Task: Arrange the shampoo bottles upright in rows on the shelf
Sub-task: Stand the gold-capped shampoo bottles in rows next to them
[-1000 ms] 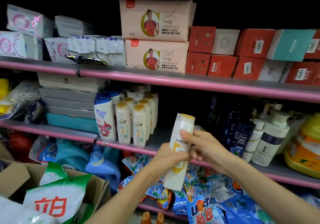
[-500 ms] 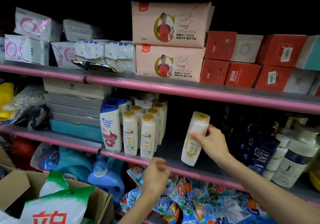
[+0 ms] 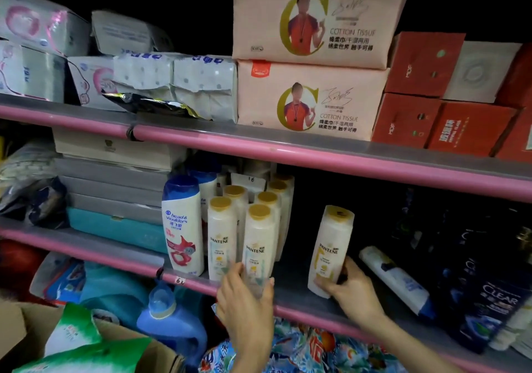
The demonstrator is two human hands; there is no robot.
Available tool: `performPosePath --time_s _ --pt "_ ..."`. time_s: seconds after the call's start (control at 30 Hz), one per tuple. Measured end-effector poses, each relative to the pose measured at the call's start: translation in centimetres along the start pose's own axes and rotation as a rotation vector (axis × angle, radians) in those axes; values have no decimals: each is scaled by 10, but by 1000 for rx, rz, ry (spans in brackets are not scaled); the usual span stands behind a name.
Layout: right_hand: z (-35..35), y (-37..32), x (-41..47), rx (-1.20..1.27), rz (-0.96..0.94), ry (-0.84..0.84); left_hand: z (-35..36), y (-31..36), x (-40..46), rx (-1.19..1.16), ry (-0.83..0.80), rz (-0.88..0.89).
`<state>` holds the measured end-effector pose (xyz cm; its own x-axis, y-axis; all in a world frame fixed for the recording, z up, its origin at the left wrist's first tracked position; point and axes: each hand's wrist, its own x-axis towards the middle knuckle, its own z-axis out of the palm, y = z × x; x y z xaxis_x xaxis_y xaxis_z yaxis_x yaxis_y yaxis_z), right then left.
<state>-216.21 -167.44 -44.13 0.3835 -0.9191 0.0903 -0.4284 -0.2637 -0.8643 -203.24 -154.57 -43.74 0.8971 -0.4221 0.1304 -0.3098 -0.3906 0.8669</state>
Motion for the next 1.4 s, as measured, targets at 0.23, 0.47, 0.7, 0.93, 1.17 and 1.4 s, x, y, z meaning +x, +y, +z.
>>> performPosePath --time_s 0.23,0.47,0.7,0.93,1.17,1.4 --pt "19 4 52 -32 -38 -11 12 -9 11 34 62 -38" --pt "47 13 111 27 -57 25 31 -25 17 90 106 68" --pt "69 1 145 169 -86 -38 38 -36 22 39 150 88" --pt "83 -3 160 147 -87 -67 33 -34 20 -4 109 63" --pt "89 9 165 59 -109 -73 36 -34 18 -3 139 90" --pt "91 12 166 65 -138 -90 39 -37 19 24 162 144"
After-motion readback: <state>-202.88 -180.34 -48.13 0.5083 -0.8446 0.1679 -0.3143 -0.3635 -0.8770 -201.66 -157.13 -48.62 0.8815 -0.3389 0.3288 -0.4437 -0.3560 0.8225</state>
